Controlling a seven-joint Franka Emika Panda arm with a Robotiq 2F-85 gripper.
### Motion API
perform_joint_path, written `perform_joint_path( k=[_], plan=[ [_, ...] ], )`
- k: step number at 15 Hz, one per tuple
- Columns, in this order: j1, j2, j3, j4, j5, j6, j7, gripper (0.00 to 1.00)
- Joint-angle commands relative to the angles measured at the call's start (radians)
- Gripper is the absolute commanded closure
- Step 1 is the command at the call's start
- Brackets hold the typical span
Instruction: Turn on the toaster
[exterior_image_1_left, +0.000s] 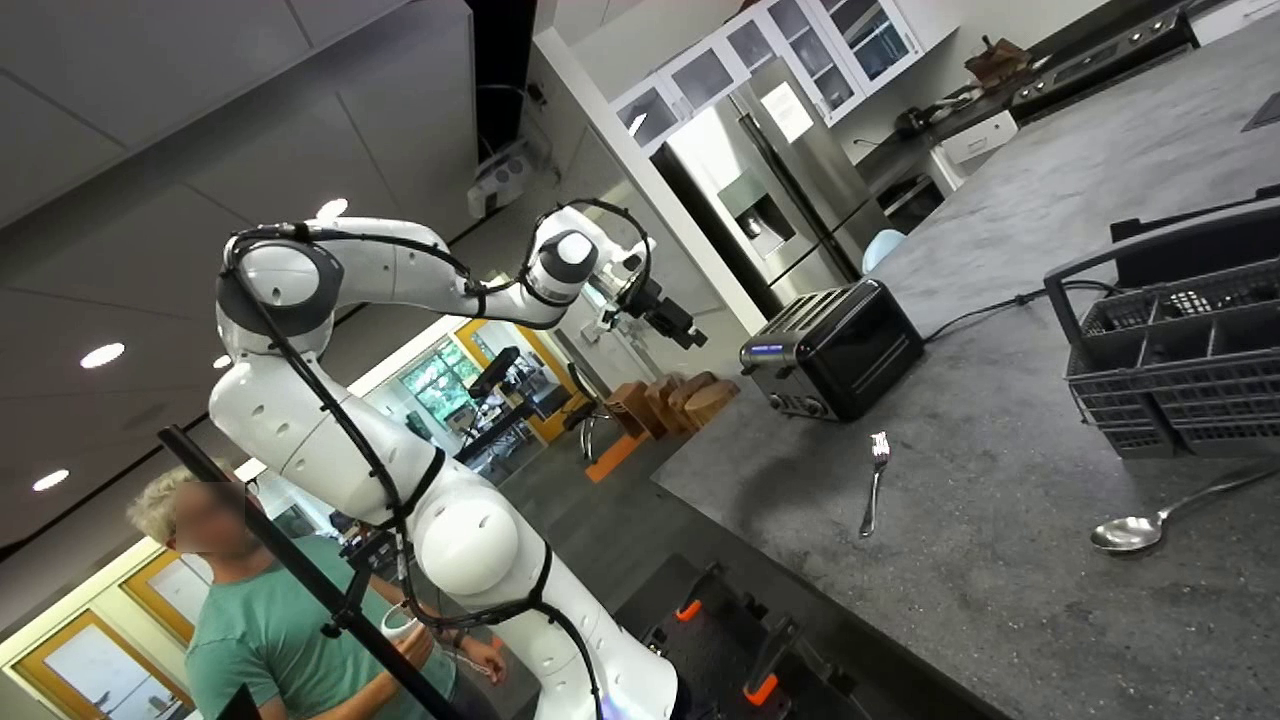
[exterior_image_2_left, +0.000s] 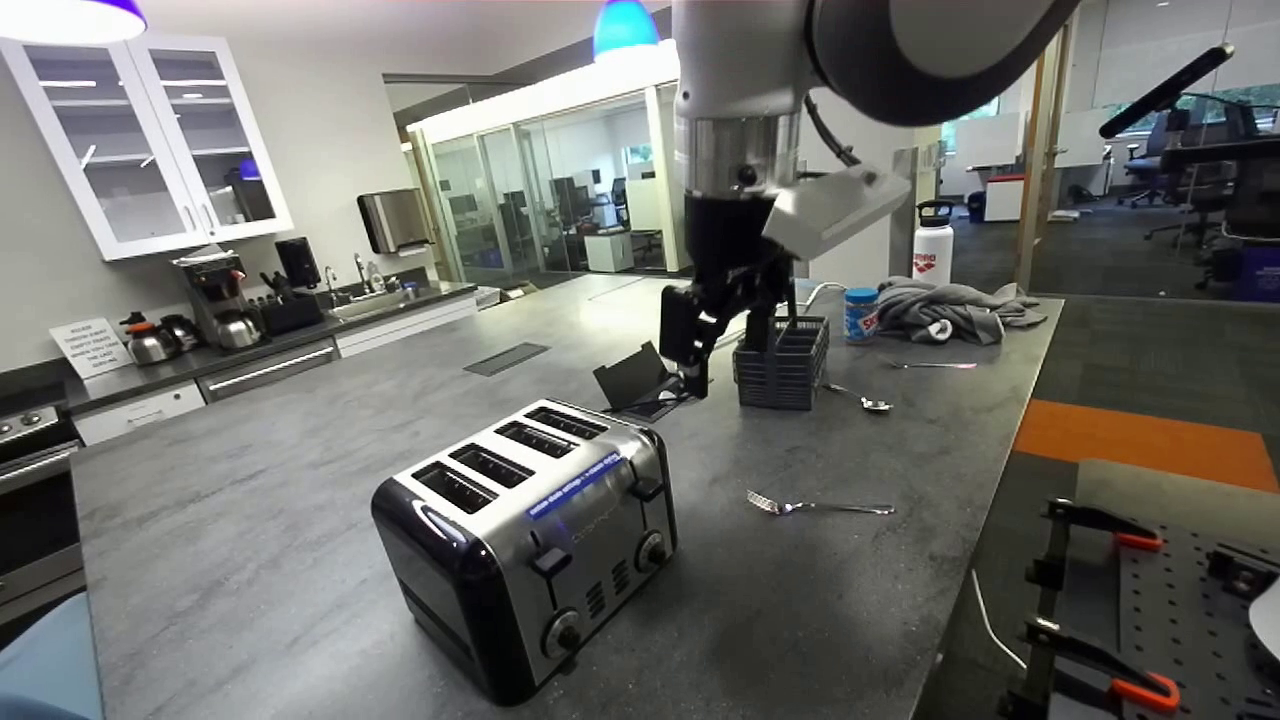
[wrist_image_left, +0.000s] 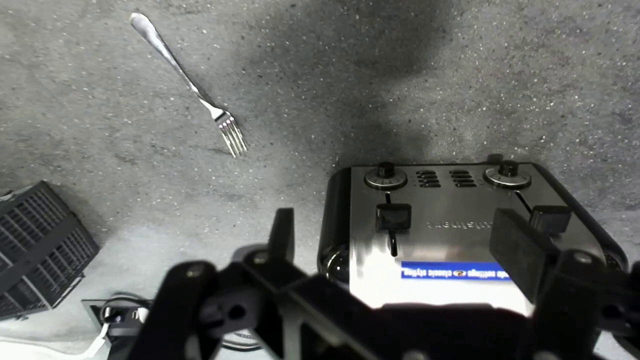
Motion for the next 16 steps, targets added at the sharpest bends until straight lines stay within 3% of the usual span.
perform_joint_path(
  k=[1,3,4,10,11,16],
  plan=[
    [-0.003,0.147,-0.013,0.018,-0.109,0.148,0.107,0.00],
    [0.008,0.211,-0.045,0.028,-0.162,0.208,0.144,0.00],
    [0.034,0.155,-0.057,0.002,-0.122,0.169,0.104,0.00],
    [0.038,0.211,-0.085,0.017,-0.184,0.221,0.156,0.00],
    [0.041,0.221,-0.089,0.022,-0.152,0.228,0.149,0.18],
    [0.054,0.259,-0.131,0.042,-0.169,0.267,0.224,0.57]
  ],
)
